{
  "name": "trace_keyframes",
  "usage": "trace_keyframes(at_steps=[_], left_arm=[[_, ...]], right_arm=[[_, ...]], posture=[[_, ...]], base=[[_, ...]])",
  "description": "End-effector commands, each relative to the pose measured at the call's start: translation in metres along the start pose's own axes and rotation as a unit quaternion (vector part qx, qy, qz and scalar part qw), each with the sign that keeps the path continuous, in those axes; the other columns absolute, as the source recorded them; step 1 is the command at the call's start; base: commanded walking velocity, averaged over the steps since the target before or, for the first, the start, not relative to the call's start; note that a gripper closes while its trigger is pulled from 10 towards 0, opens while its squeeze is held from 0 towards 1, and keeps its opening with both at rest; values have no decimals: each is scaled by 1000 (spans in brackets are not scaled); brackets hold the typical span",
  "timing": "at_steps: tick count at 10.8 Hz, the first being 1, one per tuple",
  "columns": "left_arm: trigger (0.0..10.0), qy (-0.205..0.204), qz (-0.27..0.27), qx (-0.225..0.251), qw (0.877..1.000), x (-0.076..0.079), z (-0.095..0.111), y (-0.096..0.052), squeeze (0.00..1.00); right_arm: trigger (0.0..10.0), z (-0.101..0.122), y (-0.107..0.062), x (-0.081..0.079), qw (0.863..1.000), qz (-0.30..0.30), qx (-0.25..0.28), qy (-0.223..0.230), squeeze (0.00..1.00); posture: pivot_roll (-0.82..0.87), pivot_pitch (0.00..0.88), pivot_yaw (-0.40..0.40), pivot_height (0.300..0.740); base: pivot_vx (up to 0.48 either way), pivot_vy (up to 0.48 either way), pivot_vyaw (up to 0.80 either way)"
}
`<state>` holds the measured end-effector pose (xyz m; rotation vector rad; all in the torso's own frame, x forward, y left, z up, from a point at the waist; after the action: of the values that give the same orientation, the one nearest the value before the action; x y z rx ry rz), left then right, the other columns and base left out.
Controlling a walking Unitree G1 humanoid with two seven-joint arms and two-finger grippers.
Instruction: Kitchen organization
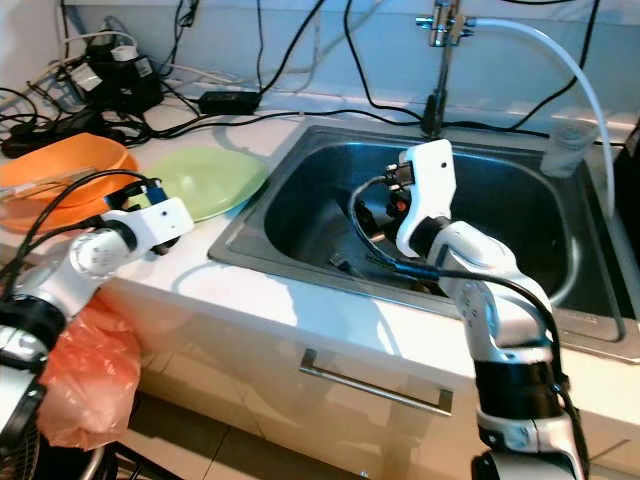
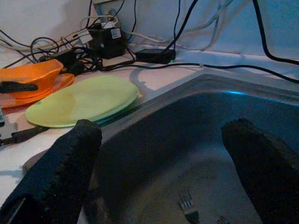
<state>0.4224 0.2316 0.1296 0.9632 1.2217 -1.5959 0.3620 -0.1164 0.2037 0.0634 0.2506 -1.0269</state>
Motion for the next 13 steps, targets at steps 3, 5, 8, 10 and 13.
trace_keyframes(at_steps=[3, 5, 8, 10, 13], left_arm=[[10000, 14, -25, -24, 999, 20, -4, 3, 0], [10000, 15, -16, -20, 1000, 20, 3, 6, 0], [10000, 19, -8, -12, 1000, 19, 16, 11, 0], [0, 15, -20, 2, 1000, 24, 25, 14, 0], [0, 0, -52, 12, 999, 38, 30, 14, 0]], right_arm=[[10000, 4, -11, -3, 1000, -4, -5, 3, 0], [10000, 3, -17, -6, 1000, -7, -8, 3, 0], [10000, 3, -25, -9, 1000, -15, -12, 9, 0], [10000, -1, -29, -11, 999, -19, -21, 14, 0], [10000, -3, -32, -9, 999, -25, -28, 18, 0]], posture=[[-76, 1, 49, 740], [-93, 14, 50, 740], [-115, 43, 49, 740], [-123, 68, 45, 740], [-131, 81, 42, 740]], base=[[0, 0, 0], [0, 0, 0], [0, 0, 0], [0, 0, 0], [0, 0, 0]])
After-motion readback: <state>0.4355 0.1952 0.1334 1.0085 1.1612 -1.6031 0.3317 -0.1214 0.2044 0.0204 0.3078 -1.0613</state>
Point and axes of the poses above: a point about 5 cm out from each wrist's last joint towards the gripper, its own y axis pointing out of the wrist towards the gripper, its own z axis along the axis of the wrist's last joint, x = y × z, the point moved 5 cm from there along y, pointing out of the wrist towards the gripper, and after that the axes turned 9 degrees about y, right-handed, at the moved point
